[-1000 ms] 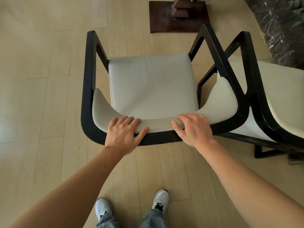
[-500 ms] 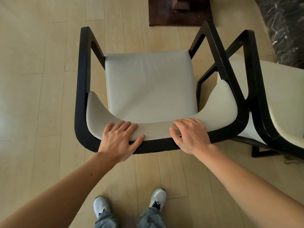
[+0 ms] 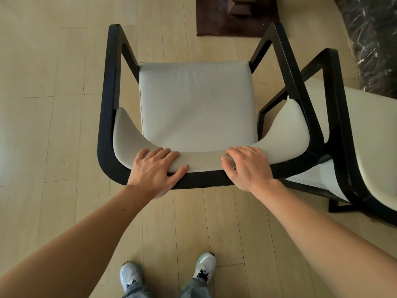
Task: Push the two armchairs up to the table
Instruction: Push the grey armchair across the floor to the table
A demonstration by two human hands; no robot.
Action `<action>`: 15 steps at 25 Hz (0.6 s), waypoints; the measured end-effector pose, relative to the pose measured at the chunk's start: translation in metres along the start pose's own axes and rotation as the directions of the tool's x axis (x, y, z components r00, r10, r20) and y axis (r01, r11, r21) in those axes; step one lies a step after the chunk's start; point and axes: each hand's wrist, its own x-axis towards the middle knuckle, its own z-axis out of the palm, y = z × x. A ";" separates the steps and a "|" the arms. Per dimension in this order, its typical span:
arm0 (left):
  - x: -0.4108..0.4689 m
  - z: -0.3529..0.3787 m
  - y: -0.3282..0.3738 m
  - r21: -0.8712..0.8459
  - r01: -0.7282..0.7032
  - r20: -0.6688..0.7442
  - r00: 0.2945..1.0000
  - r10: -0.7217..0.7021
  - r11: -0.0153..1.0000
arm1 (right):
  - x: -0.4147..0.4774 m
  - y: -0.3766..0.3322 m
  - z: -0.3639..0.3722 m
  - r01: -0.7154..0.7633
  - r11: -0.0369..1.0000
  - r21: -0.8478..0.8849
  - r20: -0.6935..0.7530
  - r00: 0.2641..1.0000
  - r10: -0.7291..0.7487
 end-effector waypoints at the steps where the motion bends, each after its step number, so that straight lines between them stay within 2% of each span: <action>1: 0.007 -0.002 -0.002 0.003 0.000 0.003 1.000 0.000 1.000 | 0.007 0.001 -0.001 0.000 1.000 0.002 -0.003 1.000 0.000; 15: 0.095 -0.028 -0.021 0.016 0.011 0.027 1.000 -0.011 1.000 | 0.096 0.020 -0.020 -0.018 1.000 0.007 0.015 1.000 0.018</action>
